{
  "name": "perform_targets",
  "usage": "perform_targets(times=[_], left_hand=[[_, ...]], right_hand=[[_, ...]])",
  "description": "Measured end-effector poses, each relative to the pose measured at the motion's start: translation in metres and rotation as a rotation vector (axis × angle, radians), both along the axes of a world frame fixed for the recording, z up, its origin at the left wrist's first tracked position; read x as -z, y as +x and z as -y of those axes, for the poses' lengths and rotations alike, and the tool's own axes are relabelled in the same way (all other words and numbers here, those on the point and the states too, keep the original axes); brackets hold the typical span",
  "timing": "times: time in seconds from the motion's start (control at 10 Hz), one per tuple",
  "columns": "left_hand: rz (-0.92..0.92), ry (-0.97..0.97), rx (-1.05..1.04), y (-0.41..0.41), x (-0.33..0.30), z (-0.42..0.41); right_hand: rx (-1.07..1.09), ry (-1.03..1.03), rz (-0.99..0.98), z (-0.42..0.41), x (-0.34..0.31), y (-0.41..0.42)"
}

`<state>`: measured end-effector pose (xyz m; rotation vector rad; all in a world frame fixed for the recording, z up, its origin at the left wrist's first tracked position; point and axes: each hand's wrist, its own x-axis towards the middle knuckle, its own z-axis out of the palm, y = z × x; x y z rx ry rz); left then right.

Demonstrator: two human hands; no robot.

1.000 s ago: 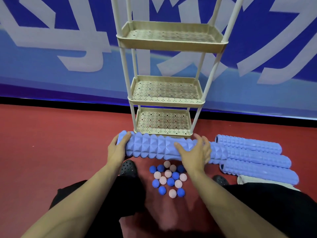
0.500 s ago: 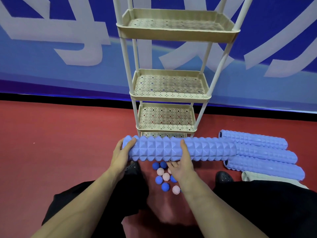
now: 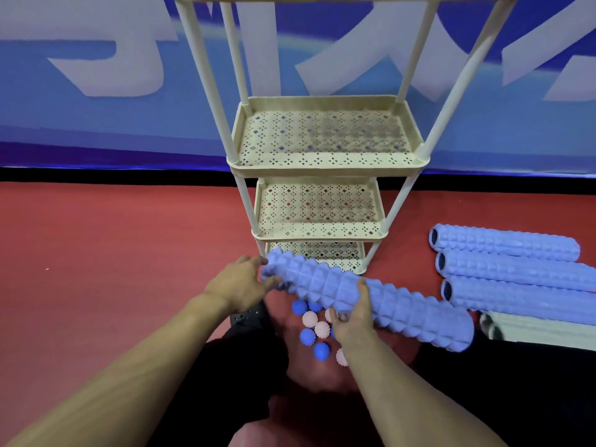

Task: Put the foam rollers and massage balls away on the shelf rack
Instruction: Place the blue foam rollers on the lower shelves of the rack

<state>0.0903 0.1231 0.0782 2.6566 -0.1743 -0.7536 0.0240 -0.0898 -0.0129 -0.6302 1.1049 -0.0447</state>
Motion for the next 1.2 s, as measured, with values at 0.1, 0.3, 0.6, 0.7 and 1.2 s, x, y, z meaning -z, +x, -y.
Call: perform_targets(times=[0.1, 0.3, 0.6, 0.7, 1.2], left_hand=[[-0.036, 0.071, 0.068, 0.016, 0.001, -0.007], [-0.048, -0.065, 0.049, 0.023, 0.006, -0.007], [-0.079, -0.012, 0.057, 0.048, 0.001, -0.016], [-0.071, -0.008, 0.062, 0.052, 0.003, -0.013], [-0.046, -0.042, 0.052, 0.058, 0.002, -0.016]], right_hand=[[0.126, 0.038, -0.051, -0.003, 0.028, 0.022], [0.262, 0.013, -0.129, -0.016, 0.062, 0.059], [0.195, 0.011, -0.131, -0.039, 0.099, 0.107], [0.185, -0.004, -0.167, -0.051, 0.105, 0.12], [-0.219, 0.113, 0.032, -0.103, 0.119, 0.149]])
